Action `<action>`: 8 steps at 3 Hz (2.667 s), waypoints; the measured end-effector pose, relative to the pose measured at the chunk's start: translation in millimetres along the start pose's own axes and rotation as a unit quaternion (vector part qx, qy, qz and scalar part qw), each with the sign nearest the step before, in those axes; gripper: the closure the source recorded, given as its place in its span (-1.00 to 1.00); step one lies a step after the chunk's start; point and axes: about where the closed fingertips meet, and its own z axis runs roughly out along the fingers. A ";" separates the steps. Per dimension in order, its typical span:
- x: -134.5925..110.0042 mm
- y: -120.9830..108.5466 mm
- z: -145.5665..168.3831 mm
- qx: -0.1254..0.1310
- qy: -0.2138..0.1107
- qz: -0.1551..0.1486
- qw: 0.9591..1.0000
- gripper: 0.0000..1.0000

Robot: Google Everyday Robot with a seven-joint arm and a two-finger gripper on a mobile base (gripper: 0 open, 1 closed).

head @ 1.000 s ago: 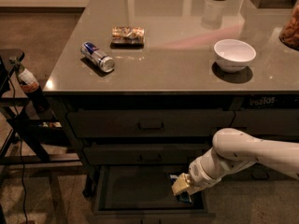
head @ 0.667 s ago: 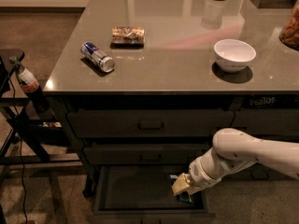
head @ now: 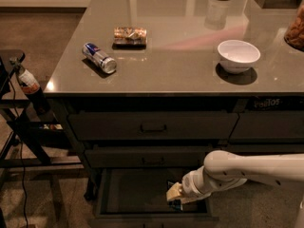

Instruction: Place rxbar blueberry into bottom drawer

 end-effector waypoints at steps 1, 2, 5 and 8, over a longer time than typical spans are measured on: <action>0.0 0.0 0.1 0.000 0.000 0.000 1.000 1.00; 1.5 1.2 17.4 -0.010 0.009 0.005 1.000 1.00; -22.0 5.2 108.8 -0.048 0.045 0.037 0.997 1.00; -25.6 -14.0 167.3 -0.057 0.035 0.093 0.993 1.00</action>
Offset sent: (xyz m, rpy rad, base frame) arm -0.0019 0.0228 -0.0346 0.0508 0.0482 -0.0002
